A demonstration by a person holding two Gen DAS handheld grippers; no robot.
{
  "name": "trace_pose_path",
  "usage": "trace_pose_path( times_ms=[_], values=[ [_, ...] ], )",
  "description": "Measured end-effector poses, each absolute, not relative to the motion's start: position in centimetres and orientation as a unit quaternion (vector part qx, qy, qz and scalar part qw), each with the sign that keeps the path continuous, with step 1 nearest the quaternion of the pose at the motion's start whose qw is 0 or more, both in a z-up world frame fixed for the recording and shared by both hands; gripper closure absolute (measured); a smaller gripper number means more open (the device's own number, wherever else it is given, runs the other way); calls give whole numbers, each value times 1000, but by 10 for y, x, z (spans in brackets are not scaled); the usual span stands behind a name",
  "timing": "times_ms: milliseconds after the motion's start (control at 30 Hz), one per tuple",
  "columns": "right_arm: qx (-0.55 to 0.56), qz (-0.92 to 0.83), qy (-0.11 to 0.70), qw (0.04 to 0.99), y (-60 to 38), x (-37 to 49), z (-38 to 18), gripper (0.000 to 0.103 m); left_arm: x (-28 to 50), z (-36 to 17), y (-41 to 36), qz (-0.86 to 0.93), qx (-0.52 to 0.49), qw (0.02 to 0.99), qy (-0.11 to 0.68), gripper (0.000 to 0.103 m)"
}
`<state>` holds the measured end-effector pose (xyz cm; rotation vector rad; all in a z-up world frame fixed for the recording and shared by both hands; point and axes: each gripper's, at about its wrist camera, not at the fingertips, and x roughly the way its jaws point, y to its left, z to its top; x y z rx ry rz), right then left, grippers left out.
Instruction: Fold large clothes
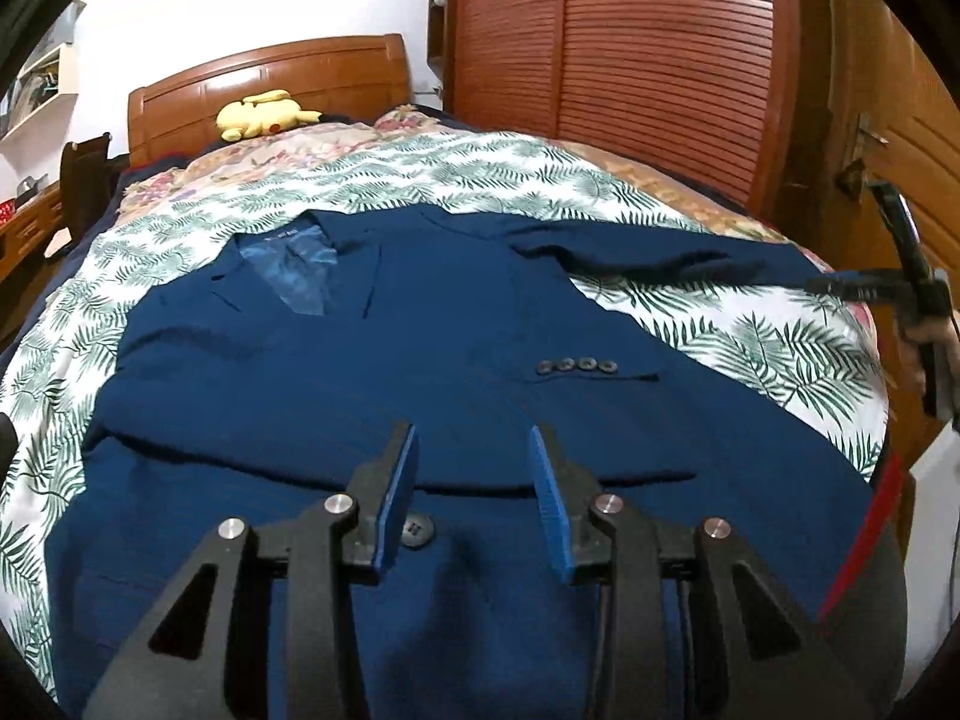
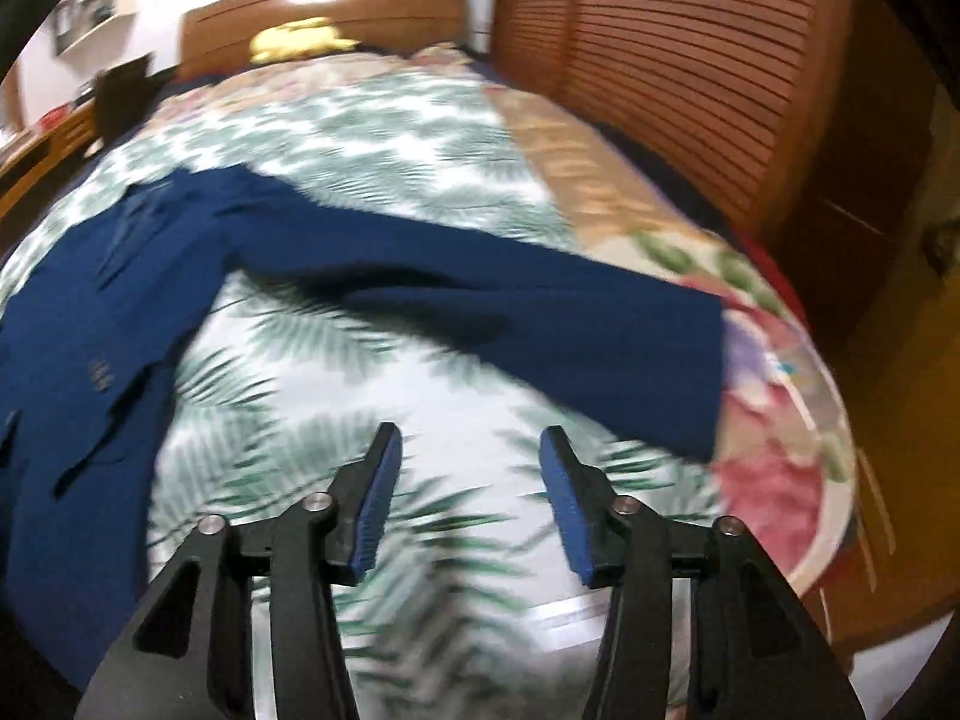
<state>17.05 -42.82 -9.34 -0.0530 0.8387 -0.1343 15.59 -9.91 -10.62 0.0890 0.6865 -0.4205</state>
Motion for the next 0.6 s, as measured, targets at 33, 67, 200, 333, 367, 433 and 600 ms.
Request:
trace_pose_path(
  times_ms=[33,67,200,333,367,433,600],
  values=[
    [-20,-75,407,910,-438,172,-93,48,156,-108,-101,-205,47,918,336,66],
    [-13,-85,406,910,-449,173,-92,47,155,-110,-104,-205,53,917,338,66],
    [-8,-127,410,903,-486,183,-89,44,155,-114,-108,-207,58,915,342,66],
    [8,-154,414,897,-518,193,-88,43,155,-118,-111,-207,62,913,347,66],
    [15,-159,416,895,-526,195,-88,43,156,-118,-112,-206,63,913,347,66],
    [35,-168,421,891,-541,197,-89,43,156,-120,-112,-206,64,912,349,66],
    [76,-168,429,884,-559,199,-95,43,157,-122,-113,-205,65,911,351,66]
  ],
)
